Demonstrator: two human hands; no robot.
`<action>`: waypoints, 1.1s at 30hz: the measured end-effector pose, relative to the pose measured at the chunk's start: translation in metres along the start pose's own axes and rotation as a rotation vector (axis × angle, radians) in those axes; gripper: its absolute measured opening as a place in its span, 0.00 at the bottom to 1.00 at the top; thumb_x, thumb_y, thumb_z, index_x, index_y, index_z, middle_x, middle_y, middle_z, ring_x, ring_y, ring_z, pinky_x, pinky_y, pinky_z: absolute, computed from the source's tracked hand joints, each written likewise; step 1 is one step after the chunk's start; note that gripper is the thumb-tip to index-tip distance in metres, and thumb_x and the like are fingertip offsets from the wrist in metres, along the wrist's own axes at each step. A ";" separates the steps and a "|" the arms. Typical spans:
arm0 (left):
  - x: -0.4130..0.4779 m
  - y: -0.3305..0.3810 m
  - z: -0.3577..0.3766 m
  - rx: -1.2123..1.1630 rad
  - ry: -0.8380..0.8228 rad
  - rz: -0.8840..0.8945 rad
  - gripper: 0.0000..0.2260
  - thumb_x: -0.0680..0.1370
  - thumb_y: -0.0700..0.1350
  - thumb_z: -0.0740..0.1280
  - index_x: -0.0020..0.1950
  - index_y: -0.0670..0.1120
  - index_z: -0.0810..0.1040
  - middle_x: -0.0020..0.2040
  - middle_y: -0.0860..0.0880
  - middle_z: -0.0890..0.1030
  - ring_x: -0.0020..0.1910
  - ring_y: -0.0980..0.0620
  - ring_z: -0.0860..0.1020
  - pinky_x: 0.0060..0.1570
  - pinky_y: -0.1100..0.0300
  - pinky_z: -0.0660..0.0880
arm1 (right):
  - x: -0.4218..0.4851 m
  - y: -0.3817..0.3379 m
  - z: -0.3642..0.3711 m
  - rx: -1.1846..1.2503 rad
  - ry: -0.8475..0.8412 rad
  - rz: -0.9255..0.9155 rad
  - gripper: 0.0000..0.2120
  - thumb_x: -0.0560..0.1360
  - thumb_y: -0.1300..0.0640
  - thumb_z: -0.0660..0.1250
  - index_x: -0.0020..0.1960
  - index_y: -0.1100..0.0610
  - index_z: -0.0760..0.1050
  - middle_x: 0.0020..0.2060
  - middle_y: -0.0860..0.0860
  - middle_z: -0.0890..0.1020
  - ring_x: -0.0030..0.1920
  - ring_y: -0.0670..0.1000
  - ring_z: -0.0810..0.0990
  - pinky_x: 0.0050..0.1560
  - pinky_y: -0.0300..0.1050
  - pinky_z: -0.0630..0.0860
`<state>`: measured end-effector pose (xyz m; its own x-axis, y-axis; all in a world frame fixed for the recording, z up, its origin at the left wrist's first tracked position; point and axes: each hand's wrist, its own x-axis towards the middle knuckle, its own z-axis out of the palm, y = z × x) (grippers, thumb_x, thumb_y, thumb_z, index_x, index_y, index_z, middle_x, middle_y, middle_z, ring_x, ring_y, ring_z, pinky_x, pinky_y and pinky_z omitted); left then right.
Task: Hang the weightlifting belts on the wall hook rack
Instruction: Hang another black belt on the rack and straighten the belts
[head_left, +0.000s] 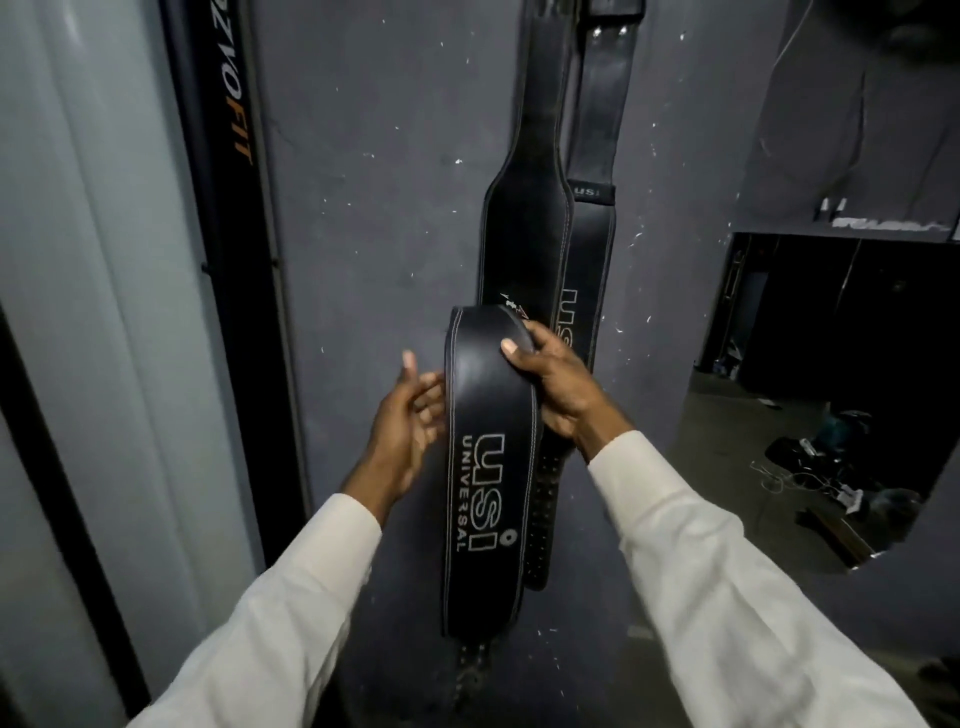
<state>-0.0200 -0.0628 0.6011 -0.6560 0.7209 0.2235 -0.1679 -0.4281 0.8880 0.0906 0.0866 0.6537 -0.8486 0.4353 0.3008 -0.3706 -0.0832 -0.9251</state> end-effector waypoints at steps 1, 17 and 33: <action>0.011 0.011 -0.002 -0.082 0.018 -0.056 0.36 0.75 0.70 0.57 0.61 0.39 0.78 0.50 0.42 0.82 0.46 0.46 0.80 0.47 0.52 0.76 | -0.006 0.002 0.001 -0.013 -0.070 0.000 0.15 0.79 0.67 0.64 0.64 0.59 0.71 0.51 0.57 0.82 0.48 0.53 0.84 0.48 0.48 0.83; 0.007 -0.004 0.040 0.339 -0.051 0.233 0.12 0.82 0.38 0.61 0.65 0.46 0.75 0.49 0.45 0.81 0.40 0.54 0.80 0.32 0.62 0.76 | 0.023 -0.015 0.004 -0.073 0.180 0.073 0.13 0.80 0.57 0.66 0.61 0.62 0.76 0.41 0.55 0.85 0.40 0.51 0.84 0.43 0.43 0.83; 0.080 0.055 0.036 0.280 0.208 0.139 0.22 0.79 0.35 0.65 0.73 0.41 0.68 0.55 0.46 0.80 0.59 0.45 0.80 0.63 0.50 0.77 | 0.018 -0.001 0.014 -0.168 0.234 0.018 0.21 0.77 0.39 0.65 0.60 0.54 0.77 0.49 0.54 0.84 0.50 0.54 0.84 0.50 0.49 0.82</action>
<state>-0.0556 -0.0088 0.6820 -0.7988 0.5277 0.2889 0.1224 -0.3277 0.9368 0.0705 0.0823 0.6632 -0.7370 0.6315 0.2408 -0.2722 0.0489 -0.9610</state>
